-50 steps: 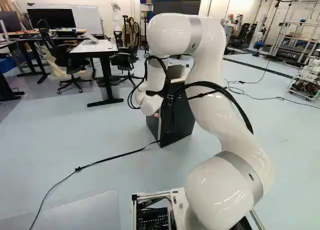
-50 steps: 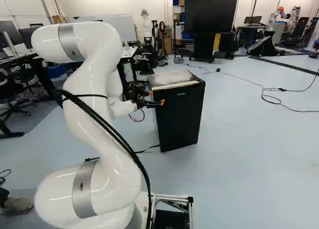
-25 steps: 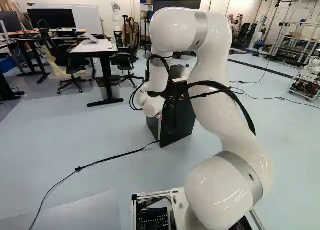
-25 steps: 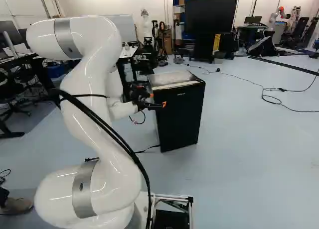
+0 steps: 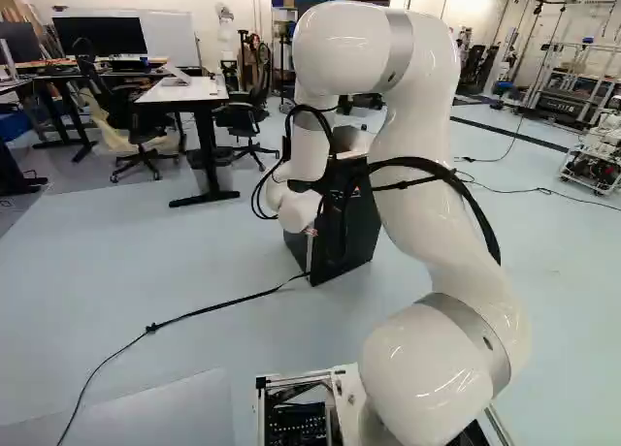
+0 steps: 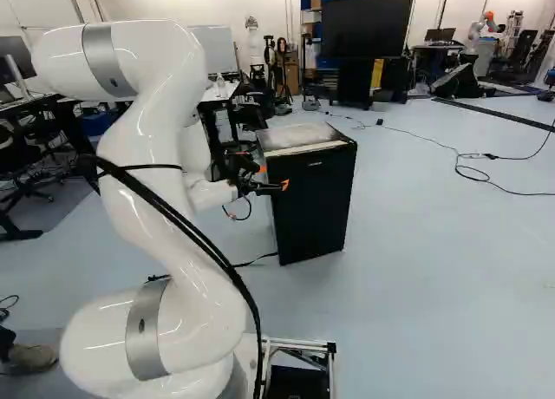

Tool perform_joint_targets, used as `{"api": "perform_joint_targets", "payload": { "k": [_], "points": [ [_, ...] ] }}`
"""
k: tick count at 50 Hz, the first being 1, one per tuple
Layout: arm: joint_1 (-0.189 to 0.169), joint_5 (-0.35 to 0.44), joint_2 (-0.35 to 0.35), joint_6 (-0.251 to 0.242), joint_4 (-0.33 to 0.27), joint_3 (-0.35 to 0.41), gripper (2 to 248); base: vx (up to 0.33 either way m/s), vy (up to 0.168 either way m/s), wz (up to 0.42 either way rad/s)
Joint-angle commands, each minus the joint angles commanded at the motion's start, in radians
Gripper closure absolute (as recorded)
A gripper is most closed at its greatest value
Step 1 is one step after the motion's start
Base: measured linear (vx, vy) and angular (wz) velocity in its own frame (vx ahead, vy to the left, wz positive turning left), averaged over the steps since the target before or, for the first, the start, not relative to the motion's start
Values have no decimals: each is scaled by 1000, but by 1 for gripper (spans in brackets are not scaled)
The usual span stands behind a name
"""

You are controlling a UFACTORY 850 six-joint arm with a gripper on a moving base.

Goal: Open the fridge door

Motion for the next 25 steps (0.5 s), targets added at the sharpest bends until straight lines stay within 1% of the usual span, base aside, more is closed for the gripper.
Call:
{"api": "perform_joint_targets", "payload": {
  "k": [25],
  "points": [
    [21, 0, -40, 0, 0, -65, 3, 0, 0, 0]
  ]
}}
